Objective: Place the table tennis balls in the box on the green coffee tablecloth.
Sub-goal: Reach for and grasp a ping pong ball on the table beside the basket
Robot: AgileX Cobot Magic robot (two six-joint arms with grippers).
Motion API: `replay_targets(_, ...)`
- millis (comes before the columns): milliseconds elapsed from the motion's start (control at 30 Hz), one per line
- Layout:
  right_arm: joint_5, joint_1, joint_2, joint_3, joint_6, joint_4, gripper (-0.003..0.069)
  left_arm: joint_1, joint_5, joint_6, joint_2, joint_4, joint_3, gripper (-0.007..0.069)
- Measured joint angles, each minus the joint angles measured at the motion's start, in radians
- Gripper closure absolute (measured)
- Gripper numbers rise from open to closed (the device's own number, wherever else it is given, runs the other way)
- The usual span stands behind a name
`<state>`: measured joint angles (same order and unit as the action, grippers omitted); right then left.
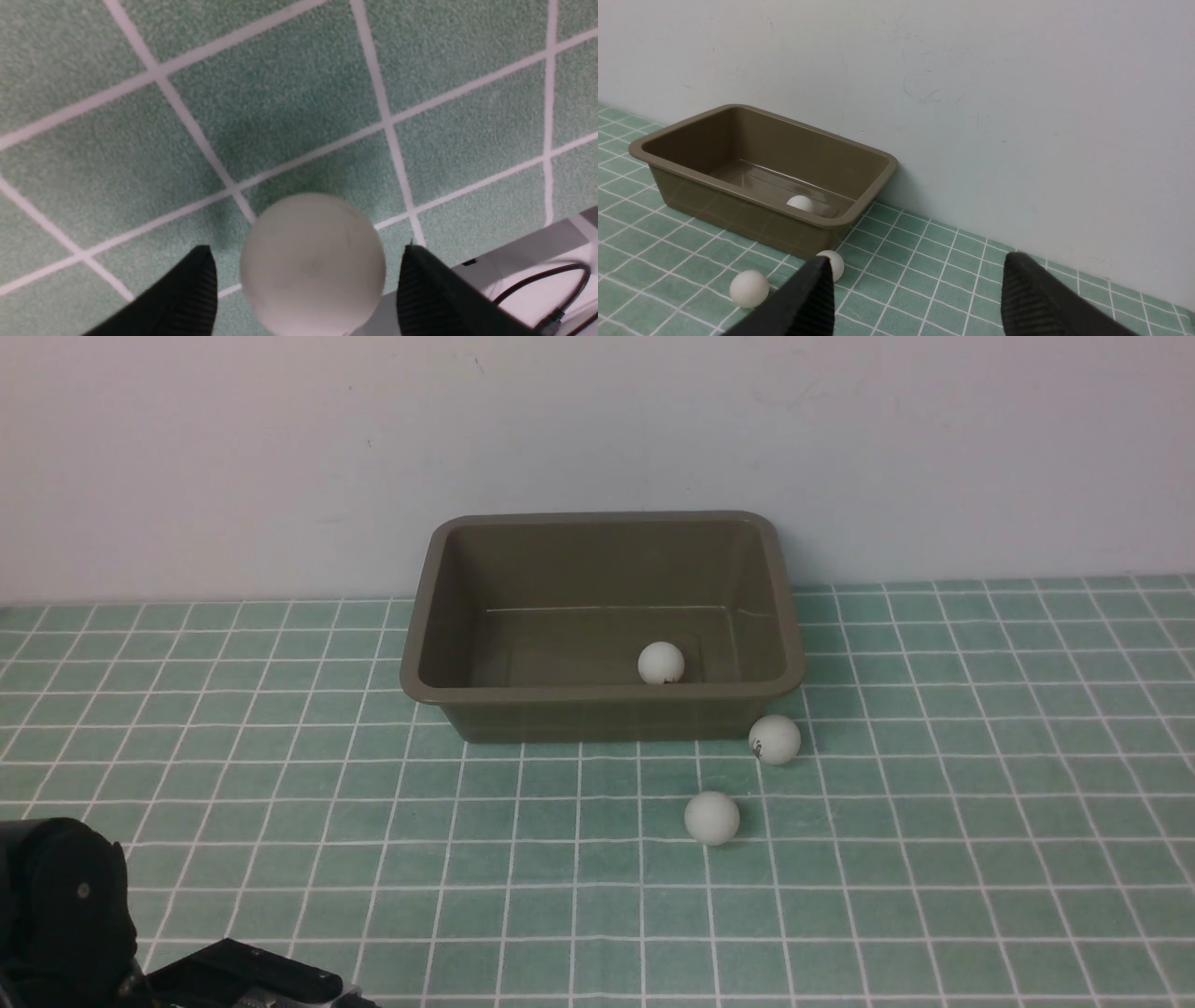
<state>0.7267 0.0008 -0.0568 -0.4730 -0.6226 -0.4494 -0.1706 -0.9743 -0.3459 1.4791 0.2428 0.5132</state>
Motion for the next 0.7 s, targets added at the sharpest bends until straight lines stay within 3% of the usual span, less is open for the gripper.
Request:
replay_targets(200, 0.0, 0.0, 0.0, 0.0, 0.0, 0.0, 0.0216, 0.0, 0.018, 0.0, 0.025, 0.008, 0.0, 0.0179)
replay_targets(300, 0.0, 0.0, 0.0, 0.0, 0.0, 0.0, 0.0216, 0.0, 0.039, 0.0, 0.027, 0.008, 0.0, 0.027)
replay_targets(700, 0.0, 0.0, 0.0, 0.0, 0.0, 0.0, 0.0216, 0.0, 0.059, -0.012, 0.029, 0.026, 0.096, 0.0272)
